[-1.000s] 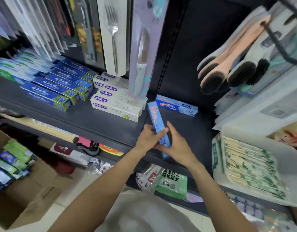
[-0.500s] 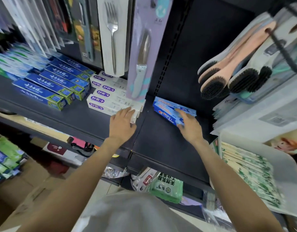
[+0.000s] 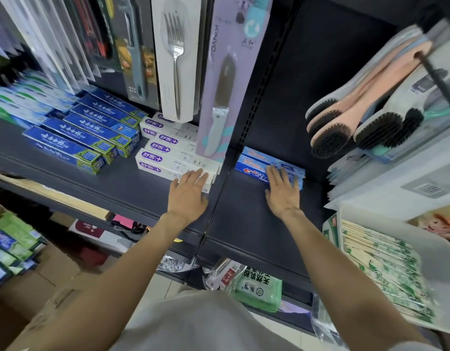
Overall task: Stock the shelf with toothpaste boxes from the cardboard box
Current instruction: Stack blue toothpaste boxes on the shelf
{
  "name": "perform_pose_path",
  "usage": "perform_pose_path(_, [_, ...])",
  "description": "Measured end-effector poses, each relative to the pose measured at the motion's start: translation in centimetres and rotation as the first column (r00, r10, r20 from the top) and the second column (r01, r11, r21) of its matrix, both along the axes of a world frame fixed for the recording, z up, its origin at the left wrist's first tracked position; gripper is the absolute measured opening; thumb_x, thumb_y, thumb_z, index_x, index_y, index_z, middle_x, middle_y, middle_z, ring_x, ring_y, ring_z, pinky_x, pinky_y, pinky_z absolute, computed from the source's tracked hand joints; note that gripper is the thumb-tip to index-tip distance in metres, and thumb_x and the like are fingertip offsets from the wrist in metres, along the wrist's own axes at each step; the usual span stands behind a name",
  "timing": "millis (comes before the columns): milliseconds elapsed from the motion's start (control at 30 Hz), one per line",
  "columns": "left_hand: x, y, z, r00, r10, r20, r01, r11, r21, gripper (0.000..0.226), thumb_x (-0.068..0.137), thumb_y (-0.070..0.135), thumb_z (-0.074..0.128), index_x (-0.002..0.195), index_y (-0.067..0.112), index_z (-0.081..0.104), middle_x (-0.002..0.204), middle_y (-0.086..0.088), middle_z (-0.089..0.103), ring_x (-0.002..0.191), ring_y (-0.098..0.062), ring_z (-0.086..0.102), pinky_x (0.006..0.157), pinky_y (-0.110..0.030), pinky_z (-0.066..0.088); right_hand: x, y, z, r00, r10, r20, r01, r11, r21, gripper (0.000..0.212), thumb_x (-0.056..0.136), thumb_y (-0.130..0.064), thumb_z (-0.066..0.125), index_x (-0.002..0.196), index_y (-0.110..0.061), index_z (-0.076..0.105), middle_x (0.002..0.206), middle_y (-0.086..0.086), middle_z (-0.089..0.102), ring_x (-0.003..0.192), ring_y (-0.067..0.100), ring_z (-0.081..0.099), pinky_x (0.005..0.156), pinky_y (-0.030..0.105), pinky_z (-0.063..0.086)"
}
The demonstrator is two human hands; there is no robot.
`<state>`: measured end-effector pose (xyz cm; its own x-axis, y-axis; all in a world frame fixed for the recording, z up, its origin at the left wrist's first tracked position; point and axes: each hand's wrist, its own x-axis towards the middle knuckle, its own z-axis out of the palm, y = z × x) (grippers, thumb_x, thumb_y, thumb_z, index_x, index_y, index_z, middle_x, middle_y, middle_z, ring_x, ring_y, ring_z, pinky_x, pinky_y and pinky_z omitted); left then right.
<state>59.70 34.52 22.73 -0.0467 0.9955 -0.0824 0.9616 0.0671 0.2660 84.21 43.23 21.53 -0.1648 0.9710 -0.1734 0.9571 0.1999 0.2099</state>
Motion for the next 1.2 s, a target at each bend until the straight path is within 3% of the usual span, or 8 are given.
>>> perform_pose_path(233, [-0.4,0.2,0.5,0.998,-0.056,-0.015,0.056,0.998,-0.03,0.061,0.095,0.032,0.043,0.149,0.021,0.019,0.158,0.004,0.014,0.145,-0.017,0.011,0.115,-0.041,0.015,-0.2,-0.5,0.2,0.989,-0.147,-0.003,0.146,0.984,-0.098,0.069,0.1,-0.042,0.027,0.149,-0.015,-0.013,0.159,0.0,-0.013,0.146,0.021,-0.009,0.118,0.051,0.001])
perform_pose_path(400, [-1.0,-1.2,0.2,0.973,-0.05,0.226,0.017,0.989,0.148,0.048,0.089,0.023,0.055,0.136,0.016,0.045,0.144,-0.005,0.042,0.134,-0.023,0.034,0.108,-0.037,0.027,-2.9,-5.1,1.4,0.934,0.01,-0.358,0.012,0.998,0.058,0.056,0.098,-0.032,0.04,0.149,-0.014,0.022,0.157,0.004,0.018,0.146,0.023,0.011,0.117,0.048,0.007])
perform_pose_path(500, [-1.7,-4.8,0.5,0.874,-0.024,0.485,-0.098,0.969,0.225,0.032,0.087,0.023,0.055,0.119,0.017,0.058,0.109,0.0,0.065,0.105,-0.024,0.055,0.091,-0.036,0.042,-5.6,-9.6,2.3,0.801,0.076,-0.593,-0.007,0.993,0.119,0.039,0.096,-0.025,0.047,0.134,-0.016,0.049,0.138,0.006,0.05,0.13,0.028,0.042,0.11,0.046,0.028])
perform_pose_path(633, [-4.6,-13.3,1.2,0.664,0.222,0.714,-0.313,0.95,-0.004,0.02,0.091,0.028,0.053,0.109,0.024,0.06,0.079,0.006,0.067,0.073,-0.014,0.062,0.07,-0.031,0.048,-10.2,-15.1,3.6,0.636,0.179,-0.75,-0.124,0.984,0.129,0.023,0.094,-0.017,0.052,0.114,-0.018,0.063,0.099,0.003,0.072,0.089,0.027,0.066,0.077,0.041,0.052])
perform_pose_path(733, [-8.0,-20.9,1.2,0.669,0.367,0.646,-0.41,0.908,-0.092,0.022,0.089,0.028,0.053,0.108,0.021,0.061,0.075,0.007,0.066,0.066,-0.009,0.059,0.069,-0.027,0.046,-14.3,-18.2,3.5,0.576,0.237,-0.782,-0.303,0.951,0.066,0.017,0.093,-0.019,0.053,0.104,-0.02,0.066,0.084,0.005,0.073,0.079,0.029,0.068,0.065,0.041,0.053])
perform_pose_path(867, [-14.1,-29.7,-0.3,0.676,0.595,0.435,-0.548,0.8,-0.243,0.019,0.09,0.023,0.058,0.106,0.015,0.062,0.088,-0.002,0.068,0.073,-0.014,0.057,0.07,-0.026,0.043,-21.0,-21.8,1.5,0.578,0.274,-0.768,-0.521,0.848,-0.09,0.018,0.088,-0.015,0.058,0.104,-0.018,0.067,0.087,0.011,0.072,0.083,0.032,0.067,0.068,0.041,0.052])
perform_pose_path(1000, [-21.5,-35.6,-3.6,0.556,0.787,0.265,-0.681,0.615,-0.398,0.024,0.091,0.029,0.052,0.108,0.016,0.062,0.102,-0.002,0.069,0.093,-0.024,0.063,0.081,-0.033,0.049,-28.3,-24.2,-1.4,0.665,0.382,-0.641,-0.667,0.691,-0.28,0.024,0.091,-0.018,0.051,0.111,-0.02,0.063,0.1,0.005,0.07,0.095,0.031,0.063,0.074,0.037,0.048])
perform_pose_path(1200, [-33.7,-39.4,-8.9,0.344,0.899,0.272,-0.798,0.432,-0.42,0.024,0.092,0.022,0.051,0.113,0.021,0.062,0.112,0.003,0.067,0.099,-0.018,0.063,0.085,-0.025,0.044,-42.0,-26.2,-6.1,0.689,0.526,-0.498,-0.725,0.494,-0.481,0.032,0.095,-0.022,0.046,0.126,-0.022,0.055,0.115,0.003,0.067,0.105,0.025,0.062,0.08,0.031,0.047])
